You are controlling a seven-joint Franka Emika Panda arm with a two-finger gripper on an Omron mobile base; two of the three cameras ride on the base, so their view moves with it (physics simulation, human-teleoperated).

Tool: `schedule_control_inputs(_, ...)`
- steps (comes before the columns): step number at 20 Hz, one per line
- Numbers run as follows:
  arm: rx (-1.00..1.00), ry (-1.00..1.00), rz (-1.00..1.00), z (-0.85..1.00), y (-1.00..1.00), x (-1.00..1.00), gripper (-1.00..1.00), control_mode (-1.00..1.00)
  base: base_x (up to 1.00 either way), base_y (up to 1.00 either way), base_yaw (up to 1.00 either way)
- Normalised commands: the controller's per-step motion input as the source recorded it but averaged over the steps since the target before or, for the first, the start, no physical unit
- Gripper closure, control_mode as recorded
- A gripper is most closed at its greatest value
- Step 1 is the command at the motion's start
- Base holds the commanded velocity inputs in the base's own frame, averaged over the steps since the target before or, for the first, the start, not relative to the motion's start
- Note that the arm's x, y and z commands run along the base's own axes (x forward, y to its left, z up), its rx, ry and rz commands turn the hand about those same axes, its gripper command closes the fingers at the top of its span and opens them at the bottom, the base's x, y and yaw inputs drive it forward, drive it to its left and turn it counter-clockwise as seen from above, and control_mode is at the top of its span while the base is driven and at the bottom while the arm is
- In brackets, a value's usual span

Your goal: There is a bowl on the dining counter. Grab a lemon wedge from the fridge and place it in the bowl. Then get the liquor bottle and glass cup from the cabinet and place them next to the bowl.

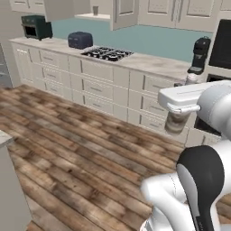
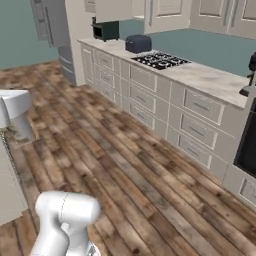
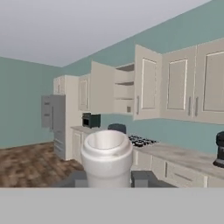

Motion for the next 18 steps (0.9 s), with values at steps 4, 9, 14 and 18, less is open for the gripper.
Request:
schedule_control_inputs(4, 0.00, 0.00, 0.00, 0.00, 0.00, 0.00, 1.00, 1.00, -0.92, 0.95, -0.08)
schedule_control_inputs(9, 0.00, 0.00, 0.00, 0.00, 0.00, 0.00, 1.00, 1.00, -0.84, 1.00, -0.09)
schedule_control_inputs(14, 0.00, 0.00, 0.00, 0.00, 0.00, 0.00, 1.00, 1.00, -0.81, 0.99, -0.09)
schedule_control_inputs(18, 0.00, 0.00, 0.00, 0.00, 0.00, 0.00, 1.00, 1.00, -0.64, 1.00, -0.13)
